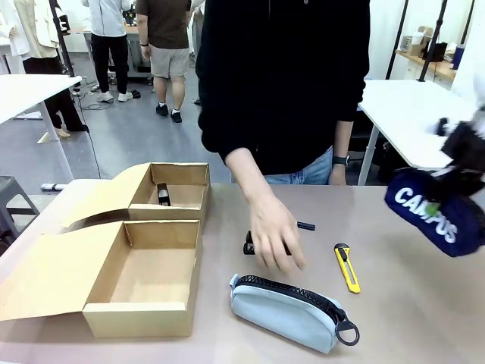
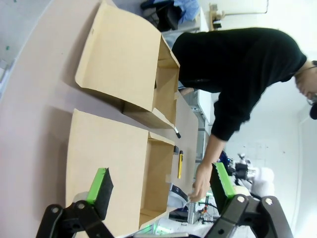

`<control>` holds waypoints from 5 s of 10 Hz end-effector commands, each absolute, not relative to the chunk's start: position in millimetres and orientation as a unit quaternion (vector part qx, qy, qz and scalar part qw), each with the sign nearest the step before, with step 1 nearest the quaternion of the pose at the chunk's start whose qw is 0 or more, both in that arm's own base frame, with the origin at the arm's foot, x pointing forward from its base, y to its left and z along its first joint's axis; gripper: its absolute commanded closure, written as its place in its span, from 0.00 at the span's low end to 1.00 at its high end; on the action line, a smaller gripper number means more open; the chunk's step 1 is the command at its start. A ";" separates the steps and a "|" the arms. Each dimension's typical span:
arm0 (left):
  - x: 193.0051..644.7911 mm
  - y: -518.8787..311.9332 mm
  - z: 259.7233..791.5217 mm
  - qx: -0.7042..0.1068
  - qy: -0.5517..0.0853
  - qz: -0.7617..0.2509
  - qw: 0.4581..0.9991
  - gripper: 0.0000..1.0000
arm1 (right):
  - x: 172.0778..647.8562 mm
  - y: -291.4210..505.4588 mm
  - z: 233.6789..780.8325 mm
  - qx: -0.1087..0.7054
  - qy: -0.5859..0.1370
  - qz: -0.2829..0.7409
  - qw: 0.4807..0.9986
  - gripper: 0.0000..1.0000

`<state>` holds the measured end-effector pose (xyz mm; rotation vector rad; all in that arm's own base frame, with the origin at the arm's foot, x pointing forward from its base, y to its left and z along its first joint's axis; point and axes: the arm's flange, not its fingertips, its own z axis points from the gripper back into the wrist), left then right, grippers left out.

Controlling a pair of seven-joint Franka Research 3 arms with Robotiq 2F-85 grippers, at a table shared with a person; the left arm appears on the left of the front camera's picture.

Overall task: Place items inside the box.
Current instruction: Pick up a Pencil pouch or Stapler and place it inside the Mailer Box closest to the robot.

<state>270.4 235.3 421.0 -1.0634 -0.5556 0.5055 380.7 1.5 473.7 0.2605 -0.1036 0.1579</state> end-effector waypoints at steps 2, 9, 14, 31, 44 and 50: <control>271.3 236.1 419.6 -0.500 -0.268 0.225 0.792 0.00 | 380.7 1.5 473.7 0.130 -0.052 0.079 0.987 0.97; 271.3 236.1 419.6 -0.500 -0.268 0.225 0.792 0.00 | 345.7 10.1 472.6 0.163 -0.059 0.083 0.981 0.93; 271.3 236.1 419.6 -0.500 -0.268 0.225 0.792 0.00 | 350.9 240.3 509.0 0.156 -0.001 0.051 0.986 0.93; 271.3 236.1 419.6 -0.500 -0.268 0.225 0.792 0.00 | 326.1 543.6 451.3 0.271 -0.007 0.023 0.962 0.93; 271.3 236.1 419.6 -0.500 -0.268 0.225 0.792 0.00 | 362.1 554.6 356.4 0.175 0.041 0.000 0.984 0.93; 271.3 236.1 419.6 -0.500 -0.268 0.225 0.792 0.00 | 367.7 552.9 346.2 0.177 0.051 -0.008 0.983 0.93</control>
